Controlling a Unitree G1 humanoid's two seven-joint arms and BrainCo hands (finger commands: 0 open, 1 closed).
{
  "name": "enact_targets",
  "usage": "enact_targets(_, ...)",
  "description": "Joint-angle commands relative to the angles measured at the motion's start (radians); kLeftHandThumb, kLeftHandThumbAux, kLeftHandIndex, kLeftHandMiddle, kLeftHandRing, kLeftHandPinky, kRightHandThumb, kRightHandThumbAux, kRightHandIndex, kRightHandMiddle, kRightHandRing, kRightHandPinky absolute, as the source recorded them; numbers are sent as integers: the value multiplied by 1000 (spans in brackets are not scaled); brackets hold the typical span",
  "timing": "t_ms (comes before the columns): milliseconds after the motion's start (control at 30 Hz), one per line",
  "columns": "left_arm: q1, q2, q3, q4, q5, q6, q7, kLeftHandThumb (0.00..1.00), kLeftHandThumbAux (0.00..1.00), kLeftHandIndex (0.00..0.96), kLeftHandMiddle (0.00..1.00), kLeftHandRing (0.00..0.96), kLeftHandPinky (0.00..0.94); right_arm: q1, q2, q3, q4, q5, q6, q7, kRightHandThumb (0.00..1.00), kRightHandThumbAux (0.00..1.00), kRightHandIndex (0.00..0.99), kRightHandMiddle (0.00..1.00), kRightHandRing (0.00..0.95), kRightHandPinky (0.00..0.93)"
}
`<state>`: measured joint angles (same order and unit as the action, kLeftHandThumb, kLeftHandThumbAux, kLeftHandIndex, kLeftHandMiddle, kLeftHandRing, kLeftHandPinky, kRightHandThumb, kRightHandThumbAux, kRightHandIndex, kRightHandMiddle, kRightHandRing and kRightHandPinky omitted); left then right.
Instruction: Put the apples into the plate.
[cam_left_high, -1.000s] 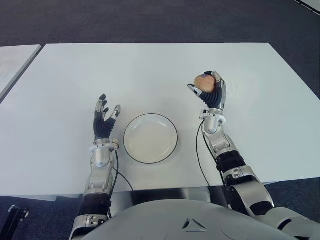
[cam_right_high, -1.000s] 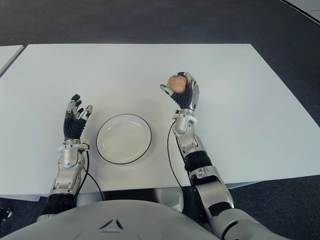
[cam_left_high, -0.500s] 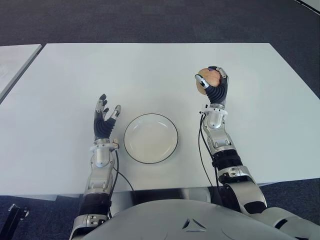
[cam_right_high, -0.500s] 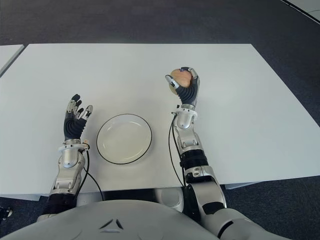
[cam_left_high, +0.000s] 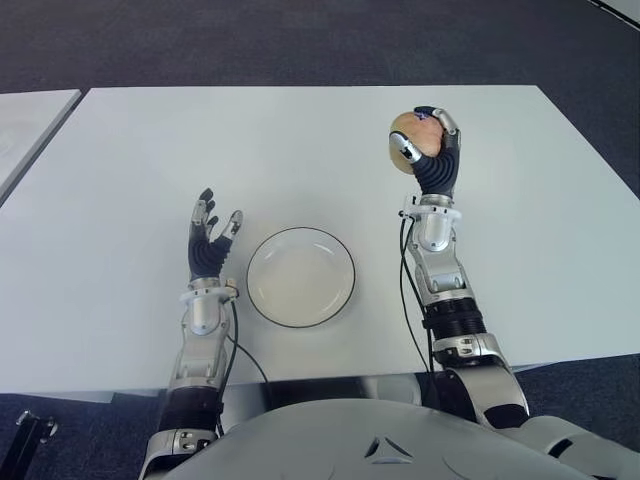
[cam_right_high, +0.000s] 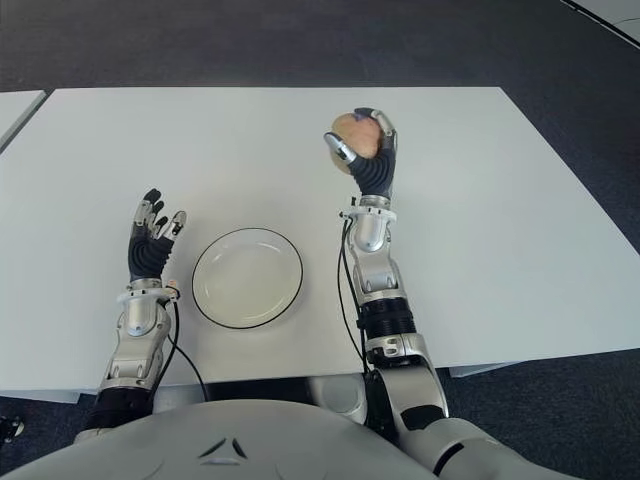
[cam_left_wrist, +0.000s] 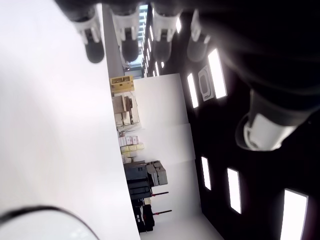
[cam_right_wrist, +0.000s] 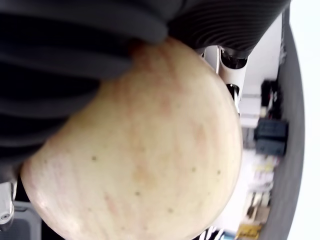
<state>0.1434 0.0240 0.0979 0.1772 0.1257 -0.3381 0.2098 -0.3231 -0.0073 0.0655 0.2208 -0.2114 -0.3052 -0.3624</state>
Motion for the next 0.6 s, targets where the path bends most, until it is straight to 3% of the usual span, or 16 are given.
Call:
enact_targets(33, 11, -6, -3, 5, 1, 5, 3, 0, 550, 0, 0, 0, 6, 97, 36, 71, -117, -54, 20, 24, 744, 710, 438, 973, 920, 896)
enact_targets(233, 11, -5, -4, 3, 8, 9, 6, 0, 555, 0, 0, 0, 2, 235, 50, 189, -313, -175, 117, 75, 743, 710, 438, 962, 917, 893)
enact_targets(333, 11, -6, -4, 0, 6, 13, 5, 0, 560, 0, 0, 0, 6, 263, 39, 212, -367, -193, 157, 123, 742, 710, 438, 962, 918, 896)
enact_targets(600, 5, -9, -3, 8, 0, 16, 3, 0, 571, 0, 0, 0, 9, 285, -35, 265, -410, -182, 129, 279, 742, 711, 438, 965, 918, 897)
